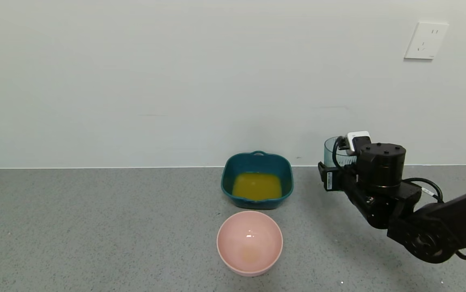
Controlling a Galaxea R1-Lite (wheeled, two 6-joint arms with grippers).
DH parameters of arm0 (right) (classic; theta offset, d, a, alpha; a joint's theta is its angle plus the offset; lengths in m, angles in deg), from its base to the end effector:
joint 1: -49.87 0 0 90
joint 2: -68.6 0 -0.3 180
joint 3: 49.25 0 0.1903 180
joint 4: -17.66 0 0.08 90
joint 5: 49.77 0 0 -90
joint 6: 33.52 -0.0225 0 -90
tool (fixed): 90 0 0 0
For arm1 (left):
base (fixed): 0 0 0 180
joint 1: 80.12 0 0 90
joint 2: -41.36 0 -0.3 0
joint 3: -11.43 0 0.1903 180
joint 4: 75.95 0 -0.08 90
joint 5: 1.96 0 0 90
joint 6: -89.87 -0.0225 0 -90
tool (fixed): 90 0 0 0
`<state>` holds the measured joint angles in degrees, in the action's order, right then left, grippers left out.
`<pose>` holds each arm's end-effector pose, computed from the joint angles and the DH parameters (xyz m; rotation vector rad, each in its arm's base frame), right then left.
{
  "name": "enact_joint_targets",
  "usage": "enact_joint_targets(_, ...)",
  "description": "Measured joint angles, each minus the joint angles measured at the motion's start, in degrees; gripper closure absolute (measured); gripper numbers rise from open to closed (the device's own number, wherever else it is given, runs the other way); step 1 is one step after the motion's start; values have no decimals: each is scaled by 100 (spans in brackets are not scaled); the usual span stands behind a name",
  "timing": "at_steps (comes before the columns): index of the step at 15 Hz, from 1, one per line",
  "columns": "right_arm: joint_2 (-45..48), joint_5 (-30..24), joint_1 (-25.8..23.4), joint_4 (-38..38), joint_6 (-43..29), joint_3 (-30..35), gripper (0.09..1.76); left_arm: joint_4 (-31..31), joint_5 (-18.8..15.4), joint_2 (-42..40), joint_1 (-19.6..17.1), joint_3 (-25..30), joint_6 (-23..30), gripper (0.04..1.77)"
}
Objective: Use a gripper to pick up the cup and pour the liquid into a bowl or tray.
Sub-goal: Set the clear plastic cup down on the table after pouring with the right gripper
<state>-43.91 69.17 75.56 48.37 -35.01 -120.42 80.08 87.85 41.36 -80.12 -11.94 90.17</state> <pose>0.3253 0.1444 0.1331 -0.0592 0.1641 -0.0587 -0.0228 -0.0001 0.0744 -0.0053 0.0105 -0.0033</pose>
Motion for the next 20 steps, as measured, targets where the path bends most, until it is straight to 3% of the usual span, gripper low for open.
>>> enact_joint_targets(8,-594,-100,-290,2011,-247,735,48,-2,0,0,0,0,2,9)
enact_joint_targets(20,-1473,-450,-1301,2516,-495,707,48,0,0,0,0,0,2,9)
